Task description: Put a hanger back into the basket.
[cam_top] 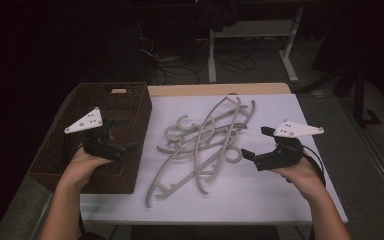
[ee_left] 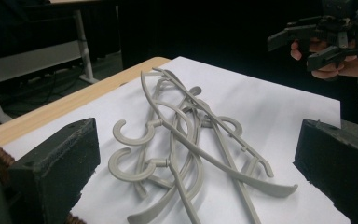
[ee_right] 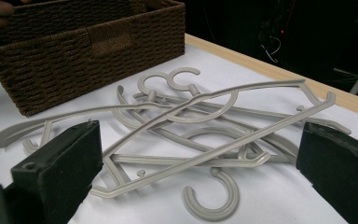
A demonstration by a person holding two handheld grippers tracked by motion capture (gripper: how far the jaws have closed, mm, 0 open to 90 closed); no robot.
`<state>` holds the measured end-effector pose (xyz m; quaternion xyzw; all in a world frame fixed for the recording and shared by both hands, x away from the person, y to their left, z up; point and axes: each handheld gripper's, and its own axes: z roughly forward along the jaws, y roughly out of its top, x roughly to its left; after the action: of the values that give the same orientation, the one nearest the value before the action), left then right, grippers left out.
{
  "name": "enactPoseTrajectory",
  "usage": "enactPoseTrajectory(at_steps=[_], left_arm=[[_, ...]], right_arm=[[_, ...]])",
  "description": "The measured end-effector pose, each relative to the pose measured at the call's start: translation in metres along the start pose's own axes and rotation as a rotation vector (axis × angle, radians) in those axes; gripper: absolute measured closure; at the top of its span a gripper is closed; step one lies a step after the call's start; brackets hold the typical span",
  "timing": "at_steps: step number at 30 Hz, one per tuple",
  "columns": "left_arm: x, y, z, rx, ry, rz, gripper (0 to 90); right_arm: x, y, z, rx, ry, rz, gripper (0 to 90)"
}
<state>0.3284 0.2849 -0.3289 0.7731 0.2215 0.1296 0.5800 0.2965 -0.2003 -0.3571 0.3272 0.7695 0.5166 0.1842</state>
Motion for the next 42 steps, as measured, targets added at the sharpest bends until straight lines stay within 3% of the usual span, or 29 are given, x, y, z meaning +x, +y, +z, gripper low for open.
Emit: enactPoseTrajectory(at_steps=[9, 21, 28, 34, 40, 42], left_arm=[[-0.012, 0.012, 0.013, 0.011, -0.001, -0.005, 0.0], [-0.031, 0.019, 0.046, 0.041, -0.035, -0.009, 0.0], [-0.042, 0.009, 0.079, 0.098, -0.050, -0.018, 0.0], [-0.041, -0.006, 0.110, 0.151, -0.021, -0.049, 0.0], [-0.043, -0.017, 0.136, 0.194, -0.003, -0.049, 0.0], [-0.044, -0.022, 0.144, 0.208, 0.005, -0.056, 0.0]], right_arm=[[-0.006, -0.003, 0.001, 0.020, -0.004, 0.005, 0.0], [-0.008, -0.019, 0.019, 0.116, -0.003, -0.021, 0.0], [-0.009, -0.031, 0.029, 0.178, 0.020, -0.003, 4.8], [-0.012, -0.035, 0.033, 0.185, 0.021, 0.012, 7.3], [-0.014, -0.037, 0.038, 0.201, 0.037, 0.031, 15.0], [-0.015, -0.037, 0.041, 0.206, 0.052, 0.040, 22.2]])
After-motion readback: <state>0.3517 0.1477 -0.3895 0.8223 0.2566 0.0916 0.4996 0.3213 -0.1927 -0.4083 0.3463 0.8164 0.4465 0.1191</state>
